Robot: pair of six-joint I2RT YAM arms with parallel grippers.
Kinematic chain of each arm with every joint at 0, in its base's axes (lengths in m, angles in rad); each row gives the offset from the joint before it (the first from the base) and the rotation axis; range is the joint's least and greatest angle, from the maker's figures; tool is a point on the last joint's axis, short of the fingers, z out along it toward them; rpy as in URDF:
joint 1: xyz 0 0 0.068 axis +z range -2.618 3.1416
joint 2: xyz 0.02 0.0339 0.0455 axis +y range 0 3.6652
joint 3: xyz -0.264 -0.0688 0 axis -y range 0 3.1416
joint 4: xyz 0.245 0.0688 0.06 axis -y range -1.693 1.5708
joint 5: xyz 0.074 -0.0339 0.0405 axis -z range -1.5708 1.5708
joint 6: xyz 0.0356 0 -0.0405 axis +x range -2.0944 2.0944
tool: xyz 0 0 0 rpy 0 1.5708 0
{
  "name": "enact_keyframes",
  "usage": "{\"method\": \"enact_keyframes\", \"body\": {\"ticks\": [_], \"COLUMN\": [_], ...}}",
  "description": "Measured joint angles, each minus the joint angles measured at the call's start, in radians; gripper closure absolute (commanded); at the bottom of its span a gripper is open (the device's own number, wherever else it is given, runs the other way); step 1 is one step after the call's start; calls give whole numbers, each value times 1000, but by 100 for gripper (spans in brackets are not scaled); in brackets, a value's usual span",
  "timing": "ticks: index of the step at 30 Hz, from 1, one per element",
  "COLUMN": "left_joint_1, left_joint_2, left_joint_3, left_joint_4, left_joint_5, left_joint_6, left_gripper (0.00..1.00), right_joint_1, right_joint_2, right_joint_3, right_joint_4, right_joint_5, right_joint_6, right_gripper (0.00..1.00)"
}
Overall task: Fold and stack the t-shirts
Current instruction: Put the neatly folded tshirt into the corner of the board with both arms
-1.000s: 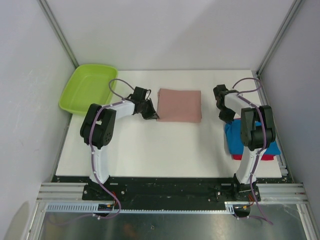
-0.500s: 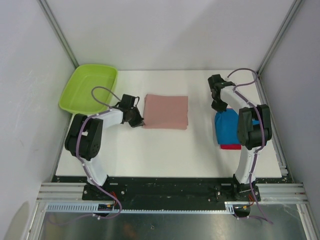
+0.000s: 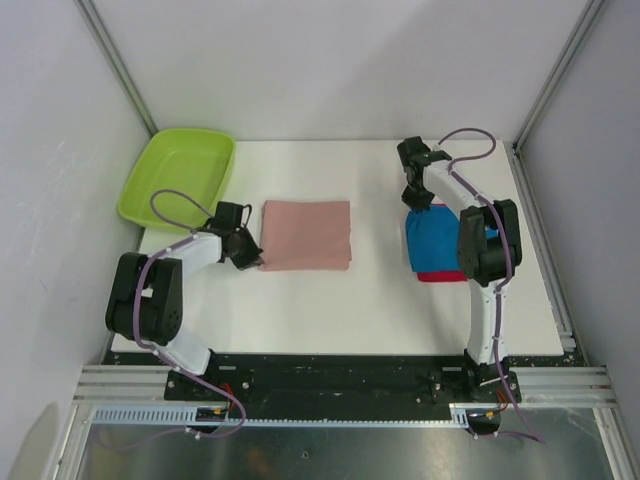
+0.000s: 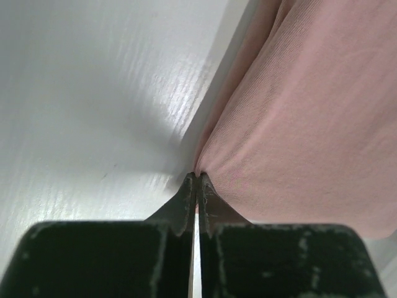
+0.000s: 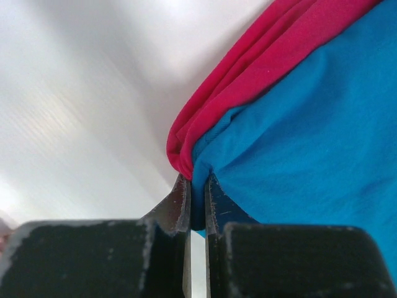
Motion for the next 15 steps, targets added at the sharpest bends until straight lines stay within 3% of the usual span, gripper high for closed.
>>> {"method": "enact_keyframes", "body": {"ticks": [4, 5, 8, 10, 13, 15], "left_joint_1": [9, 10, 10, 10, 11, 11], "left_joint_2": [-14, -14, -15, -15, -15, -15], "left_joint_3": [-13, -14, -14, -14, -14, -14], "left_joint_4": [-8, -10, -11, -11, -12, -12], "left_joint_5": [0, 0, 3, 5, 8, 11], "left_joint_6": [7, 11, 19, 20, 21, 21], "left_gripper": [100, 100, 100, 100, 100, 100], "right_joint_1": [0, -1, -1, 0, 3, 8], "right_joint_2": [52, 64, 82, 83, 80, 71], "right_joint_3": [84, 103, 130, 131, 135, 134], "right_joint_4": [-7, -7, -5, -5, -2, 6], "right_joint_5": [-29, -35, -58, -74, -106, -148], "right_joint_6": [31, 35, 43, 48, 16, -20], "right_gripper": [99, 94, 57, 40, 29, 27]}}
